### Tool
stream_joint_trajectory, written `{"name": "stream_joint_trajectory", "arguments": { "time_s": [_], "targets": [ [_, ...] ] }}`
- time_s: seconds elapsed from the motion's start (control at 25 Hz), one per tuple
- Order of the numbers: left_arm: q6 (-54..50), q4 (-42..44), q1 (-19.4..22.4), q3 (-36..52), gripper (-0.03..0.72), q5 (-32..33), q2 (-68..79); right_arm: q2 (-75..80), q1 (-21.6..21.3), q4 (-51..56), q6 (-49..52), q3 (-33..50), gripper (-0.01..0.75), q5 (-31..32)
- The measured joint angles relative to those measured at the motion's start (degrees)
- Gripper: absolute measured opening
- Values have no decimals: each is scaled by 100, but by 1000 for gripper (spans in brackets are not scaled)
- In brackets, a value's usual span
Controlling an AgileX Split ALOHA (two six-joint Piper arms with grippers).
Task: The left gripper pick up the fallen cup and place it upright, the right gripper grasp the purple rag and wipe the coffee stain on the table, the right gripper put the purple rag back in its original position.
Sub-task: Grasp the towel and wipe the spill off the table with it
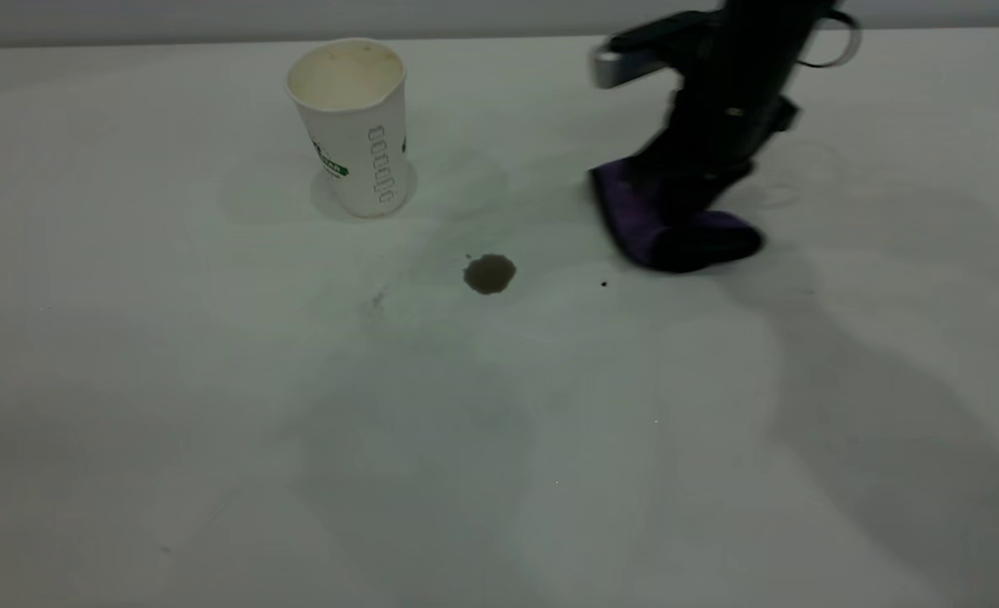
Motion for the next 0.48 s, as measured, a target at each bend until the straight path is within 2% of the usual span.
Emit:
{"name": "stream_joint_trajectory", "arguments": {
  "time_s": [0.2,0.48],
  "targets": [
    [0,0,0,0,569,0,0,13,709,60,47,-757,76,547],
    [0,0,0,0,569,0,0,13,1575,88,492,-880,76,829]
  ]
}}
